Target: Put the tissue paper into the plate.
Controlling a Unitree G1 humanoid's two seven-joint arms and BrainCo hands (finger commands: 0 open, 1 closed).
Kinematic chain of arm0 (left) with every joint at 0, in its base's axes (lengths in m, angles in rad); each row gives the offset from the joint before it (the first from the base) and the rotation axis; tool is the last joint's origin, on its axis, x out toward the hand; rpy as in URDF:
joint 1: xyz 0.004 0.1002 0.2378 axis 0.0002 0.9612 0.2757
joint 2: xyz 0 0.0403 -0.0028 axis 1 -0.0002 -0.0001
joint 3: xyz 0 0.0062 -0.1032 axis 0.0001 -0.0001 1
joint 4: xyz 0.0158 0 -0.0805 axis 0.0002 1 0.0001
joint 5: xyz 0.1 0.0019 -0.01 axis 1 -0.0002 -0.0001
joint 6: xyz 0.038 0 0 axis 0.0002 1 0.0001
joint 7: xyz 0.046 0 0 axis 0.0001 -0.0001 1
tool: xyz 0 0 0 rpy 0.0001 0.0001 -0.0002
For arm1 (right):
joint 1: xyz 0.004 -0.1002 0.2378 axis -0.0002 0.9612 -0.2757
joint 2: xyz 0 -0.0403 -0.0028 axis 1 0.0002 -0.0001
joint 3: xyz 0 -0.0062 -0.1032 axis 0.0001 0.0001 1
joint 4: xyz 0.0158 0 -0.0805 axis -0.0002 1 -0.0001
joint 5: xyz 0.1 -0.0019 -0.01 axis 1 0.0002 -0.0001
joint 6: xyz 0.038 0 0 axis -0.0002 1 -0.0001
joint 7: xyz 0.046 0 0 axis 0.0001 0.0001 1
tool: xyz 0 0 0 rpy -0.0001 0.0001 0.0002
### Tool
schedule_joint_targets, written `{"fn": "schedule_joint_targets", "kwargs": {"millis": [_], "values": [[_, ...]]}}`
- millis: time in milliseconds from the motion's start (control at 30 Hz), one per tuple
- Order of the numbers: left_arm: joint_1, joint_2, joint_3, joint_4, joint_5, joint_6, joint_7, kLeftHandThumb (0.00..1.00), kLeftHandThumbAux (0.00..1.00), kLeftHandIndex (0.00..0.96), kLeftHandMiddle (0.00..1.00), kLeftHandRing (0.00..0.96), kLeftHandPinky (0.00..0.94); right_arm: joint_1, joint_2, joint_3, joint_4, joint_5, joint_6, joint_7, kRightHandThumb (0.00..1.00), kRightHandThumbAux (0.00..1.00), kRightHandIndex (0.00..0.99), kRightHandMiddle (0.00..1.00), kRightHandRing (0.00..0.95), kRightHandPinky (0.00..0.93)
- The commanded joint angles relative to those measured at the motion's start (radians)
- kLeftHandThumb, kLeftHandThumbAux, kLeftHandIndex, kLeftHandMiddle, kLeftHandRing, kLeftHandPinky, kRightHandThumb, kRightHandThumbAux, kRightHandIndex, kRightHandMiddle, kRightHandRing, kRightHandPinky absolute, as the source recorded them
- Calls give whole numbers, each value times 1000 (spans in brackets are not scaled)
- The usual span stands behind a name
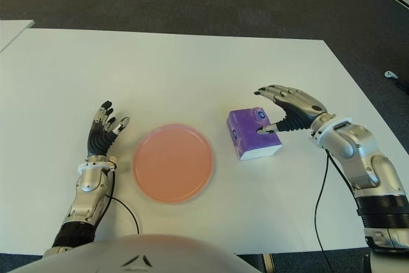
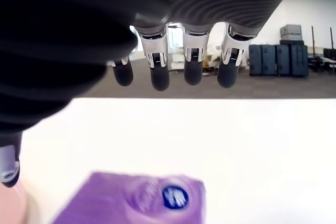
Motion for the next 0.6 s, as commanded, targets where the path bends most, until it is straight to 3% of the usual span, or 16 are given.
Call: {"fn": "schedule_joint_targets", "kwargs": {"millis": [33, 300, 600], "values": [[27, -1, 0, 32, -8, 30, -14, 0, 643, 0, 0, 0, 0, 18, -5, -35, -65, 43, 50, 49, 76, 441, 0, 0, 0, 0], [24, 1, -2, 35, -8, 28, -13, 0, 650, 0, 0, 0, 0, 72, 11, -56, -94, 67, 57, 57, 104, 431, 0, 0, 0, 0], [23, -1, -4, 38, -10, 33, -15, 0, 647, 0, 0, 0, 0, 128, 14, -48, -79, 84, 8, 69, 93, 413, 0, 0, 0, 0]]}}
